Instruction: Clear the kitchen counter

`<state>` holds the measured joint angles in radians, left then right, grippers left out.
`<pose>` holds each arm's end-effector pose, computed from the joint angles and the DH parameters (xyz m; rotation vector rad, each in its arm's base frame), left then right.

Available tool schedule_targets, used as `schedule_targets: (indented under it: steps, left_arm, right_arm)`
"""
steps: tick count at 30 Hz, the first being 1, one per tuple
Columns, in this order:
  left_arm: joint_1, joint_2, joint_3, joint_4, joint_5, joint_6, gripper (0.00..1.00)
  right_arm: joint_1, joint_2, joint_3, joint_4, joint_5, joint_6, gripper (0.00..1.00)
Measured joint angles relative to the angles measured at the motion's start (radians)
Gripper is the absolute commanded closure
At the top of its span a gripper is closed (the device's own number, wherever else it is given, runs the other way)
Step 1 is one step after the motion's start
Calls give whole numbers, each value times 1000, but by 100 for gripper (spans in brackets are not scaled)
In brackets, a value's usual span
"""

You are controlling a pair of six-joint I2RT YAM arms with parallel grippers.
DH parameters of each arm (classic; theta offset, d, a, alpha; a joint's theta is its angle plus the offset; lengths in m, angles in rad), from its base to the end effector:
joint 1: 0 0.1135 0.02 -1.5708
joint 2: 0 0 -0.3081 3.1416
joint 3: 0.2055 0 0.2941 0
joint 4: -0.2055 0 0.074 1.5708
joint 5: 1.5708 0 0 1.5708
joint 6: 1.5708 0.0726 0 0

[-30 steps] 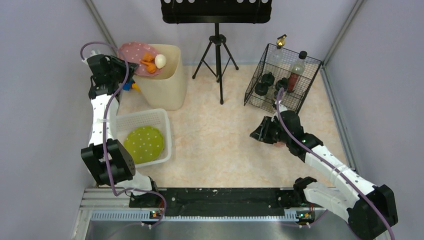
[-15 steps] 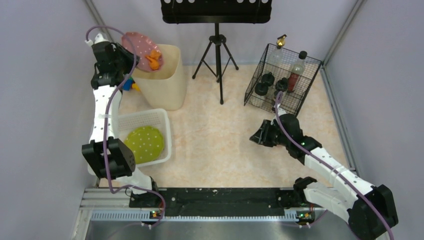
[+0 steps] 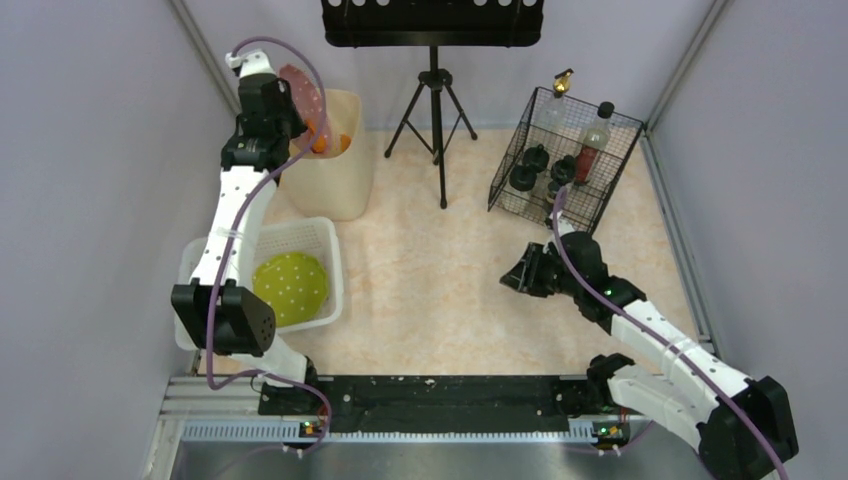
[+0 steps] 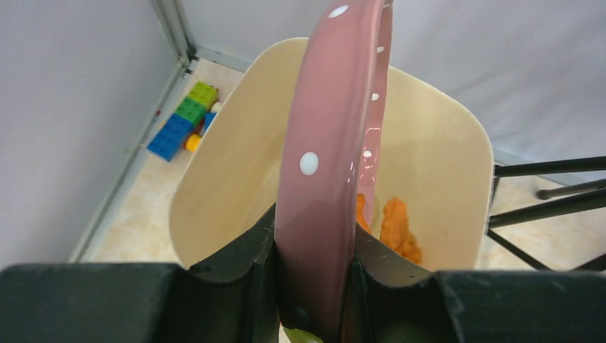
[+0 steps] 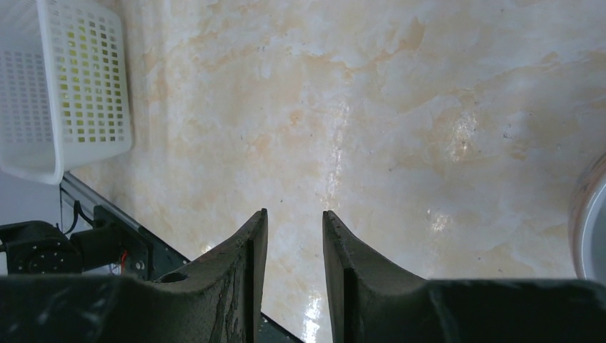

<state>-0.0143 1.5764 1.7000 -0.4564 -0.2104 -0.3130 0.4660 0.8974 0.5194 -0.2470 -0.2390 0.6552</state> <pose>0.4373 0.0089 0.4693 -0.4220 1.8485 -0.0225 0.2020 0.1209 0.2193 0.0771 2.3188 0.8654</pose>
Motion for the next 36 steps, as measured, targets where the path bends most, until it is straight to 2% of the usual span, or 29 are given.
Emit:
schedule_targets:
  steps: [6, 18, 30, 36]
  left_arm:
    - [-76, 0, 0, 3, -145, 103, 100]
    - [-83, -22, 0, 58, -285, 152, 100]
    - [-85, -148, 0, 59, -295, 90, 100]
    - [-85, -221, 0, 21, -206, -20, 100]
  right_arm:
    - [0, -4, -2, -1, -2, 0, 66]
    - [0, -12, -10, -1, -3, 0, 66]
    - [0, -11, -23, 16, -19, 3, 66]
    - [0, -11, -23, 23, -23, 3, 66]
